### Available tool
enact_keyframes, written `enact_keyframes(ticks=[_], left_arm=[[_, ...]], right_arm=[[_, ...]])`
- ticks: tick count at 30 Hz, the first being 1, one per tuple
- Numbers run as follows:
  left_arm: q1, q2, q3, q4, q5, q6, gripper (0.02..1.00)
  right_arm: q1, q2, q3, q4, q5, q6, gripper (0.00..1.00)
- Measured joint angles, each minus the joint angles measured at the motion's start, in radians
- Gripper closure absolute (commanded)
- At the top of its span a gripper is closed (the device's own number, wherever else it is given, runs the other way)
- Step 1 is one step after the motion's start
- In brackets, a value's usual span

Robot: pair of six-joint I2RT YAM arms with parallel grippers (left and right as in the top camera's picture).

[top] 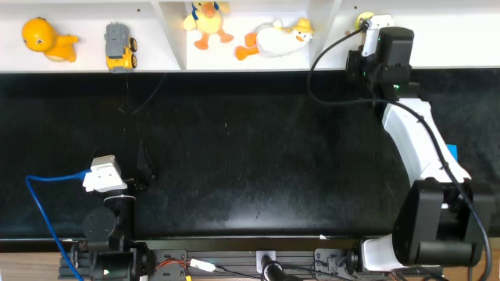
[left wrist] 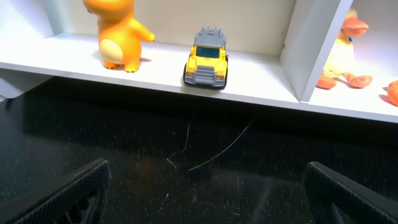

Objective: Store Toys

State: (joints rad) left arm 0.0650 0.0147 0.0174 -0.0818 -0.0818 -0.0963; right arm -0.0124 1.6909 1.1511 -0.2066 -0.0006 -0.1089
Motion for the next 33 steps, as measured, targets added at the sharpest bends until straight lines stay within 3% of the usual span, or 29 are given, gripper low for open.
enact_keyframes(ticks=[33], left_arm=[[0.000, 0.000, 0.000, 0.000, 0.000, 0.000, 0.020]], right_arm=[[0.000, 0.080, 0.000, 0.132, -0.003, 0.040, 0.952]])
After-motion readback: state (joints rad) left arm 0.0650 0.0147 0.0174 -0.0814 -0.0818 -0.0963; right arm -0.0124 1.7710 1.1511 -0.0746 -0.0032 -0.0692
